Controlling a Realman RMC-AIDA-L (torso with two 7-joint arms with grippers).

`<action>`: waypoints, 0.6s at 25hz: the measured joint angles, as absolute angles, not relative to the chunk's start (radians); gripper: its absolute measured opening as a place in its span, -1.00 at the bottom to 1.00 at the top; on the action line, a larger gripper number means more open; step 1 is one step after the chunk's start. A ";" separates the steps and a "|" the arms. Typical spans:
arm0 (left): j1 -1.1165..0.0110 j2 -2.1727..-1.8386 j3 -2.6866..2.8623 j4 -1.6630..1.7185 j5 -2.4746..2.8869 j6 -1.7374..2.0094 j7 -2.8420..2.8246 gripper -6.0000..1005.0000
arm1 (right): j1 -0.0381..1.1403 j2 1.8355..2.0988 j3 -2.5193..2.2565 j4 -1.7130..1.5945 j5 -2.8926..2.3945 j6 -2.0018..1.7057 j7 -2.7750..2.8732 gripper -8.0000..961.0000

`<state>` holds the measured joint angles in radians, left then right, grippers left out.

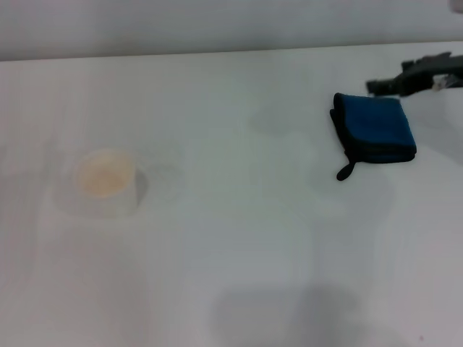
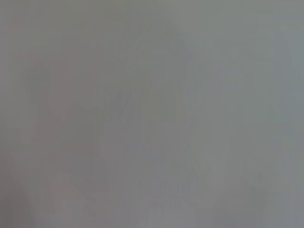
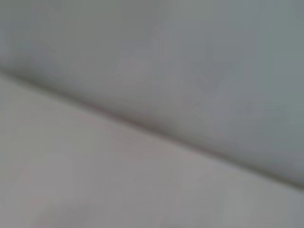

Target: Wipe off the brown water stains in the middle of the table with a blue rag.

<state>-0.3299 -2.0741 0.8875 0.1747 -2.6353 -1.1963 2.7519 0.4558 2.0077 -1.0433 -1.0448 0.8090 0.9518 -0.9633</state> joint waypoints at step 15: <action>-0.334 -2.074 0.891 0.161 -2.635 -1.167 2.754 0.74 | 0.351 2.005 -0.633 -0.614 1.636 0.960 -1.933 0.82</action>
